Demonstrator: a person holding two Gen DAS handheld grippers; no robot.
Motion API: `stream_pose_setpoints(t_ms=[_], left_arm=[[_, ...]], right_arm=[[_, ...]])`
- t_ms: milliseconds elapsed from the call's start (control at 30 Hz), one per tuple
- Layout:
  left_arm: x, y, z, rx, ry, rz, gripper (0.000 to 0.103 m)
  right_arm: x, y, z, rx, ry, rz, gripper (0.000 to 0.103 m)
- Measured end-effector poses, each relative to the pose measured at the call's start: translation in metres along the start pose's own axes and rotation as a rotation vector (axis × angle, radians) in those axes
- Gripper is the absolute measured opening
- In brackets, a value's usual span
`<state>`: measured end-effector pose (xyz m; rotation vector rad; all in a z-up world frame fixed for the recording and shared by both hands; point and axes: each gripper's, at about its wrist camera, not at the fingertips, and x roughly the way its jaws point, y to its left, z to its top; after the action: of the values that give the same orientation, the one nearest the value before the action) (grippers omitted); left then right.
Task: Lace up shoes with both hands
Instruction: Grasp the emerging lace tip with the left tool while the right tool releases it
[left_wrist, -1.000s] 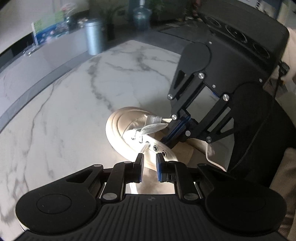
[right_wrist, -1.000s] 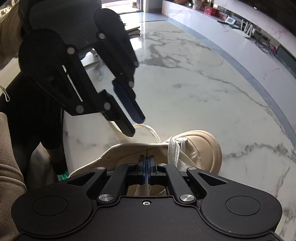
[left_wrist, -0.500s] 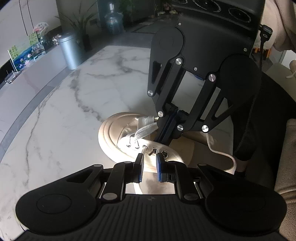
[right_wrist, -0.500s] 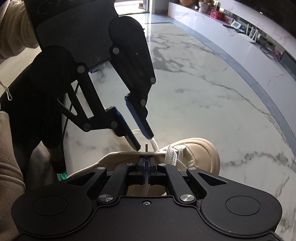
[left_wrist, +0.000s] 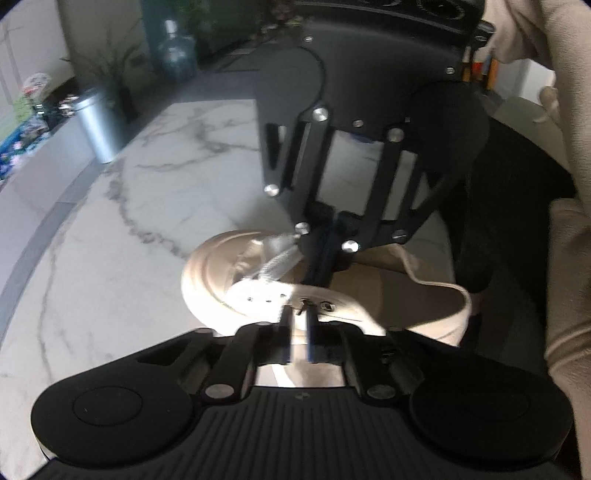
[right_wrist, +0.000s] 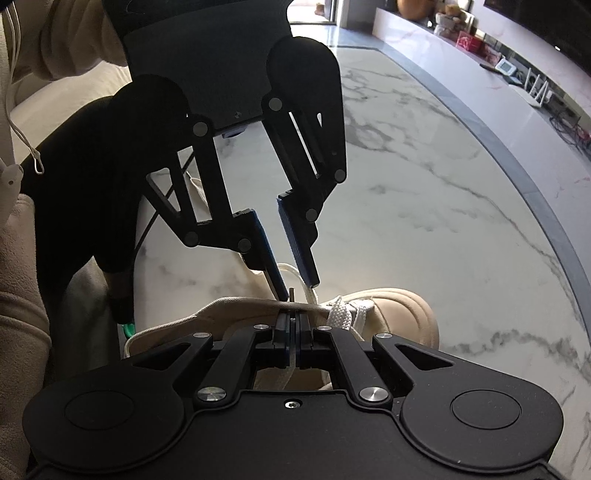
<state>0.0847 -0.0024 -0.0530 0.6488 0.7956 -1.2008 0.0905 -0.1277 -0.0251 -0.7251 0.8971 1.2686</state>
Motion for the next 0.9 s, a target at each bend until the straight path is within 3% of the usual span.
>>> stream_pose_setpoints(t_ms=[267, 333, 400, 433, 533, 600, 633, 767, 900], left_arm=[[-0.001, -0.001, -0.002, -0.059, 0.002, 0.029, 0.003], [-0.004, -0.001, -0.004, -0.084, -0.006, 0.038, 0.003], [-0.008, 0.001, -0.008, -0.114, -0.017, 0.042, 0.003], [-0.01, 0.001, -0.008, -0.119, -0.02, 0.045, 0.003], [-0.015, 0.0, -0.008, -0.126, -0.028, 0.058, 0.003], [-0.018, -0.001, -0.008, -0.13, -0.036, 0.066, 0.003], [-0.019, -0.001, -0.008, -0.131, -0.042, 0.068, 0.004], [-0.018, -0.001, -0.008, -0.112, -0.038, 0.067, 0.025], [-0.014, -0.002, -0.003, -0.06, -0.033, 0.057, 0.026]], right_arm=[[-0.005, 0.001, 0.0, 0.029, 0.0, -0.025, 0.002], [-0.009, 0.003, 0.0, 0.036, 0.001, -0.034, 0.009], [-0.012, 0.006, -0.002, 0.042, 0.002, -0.051, 0.028], [-0.014, 0.007, -0.003, 0.046, 0.002, -0.059, 0.028], [-0.013, 0.007, -0.004, 0.07, 0.006, -0.054, 0.025], [-0.006, 0.004, -0.004, 0.108, 0.037, -0.048, 0.001], [-0.003, 0.004, -0.005, 0.121, 0.041, -0.05, 0.001], [-0.001, 0.004, -0.005, 0.137, 0.034, -0.048, 0.001], [-0.001, 0.004, -0.003, 0.115, 0.035, -0.048, 0.001]])
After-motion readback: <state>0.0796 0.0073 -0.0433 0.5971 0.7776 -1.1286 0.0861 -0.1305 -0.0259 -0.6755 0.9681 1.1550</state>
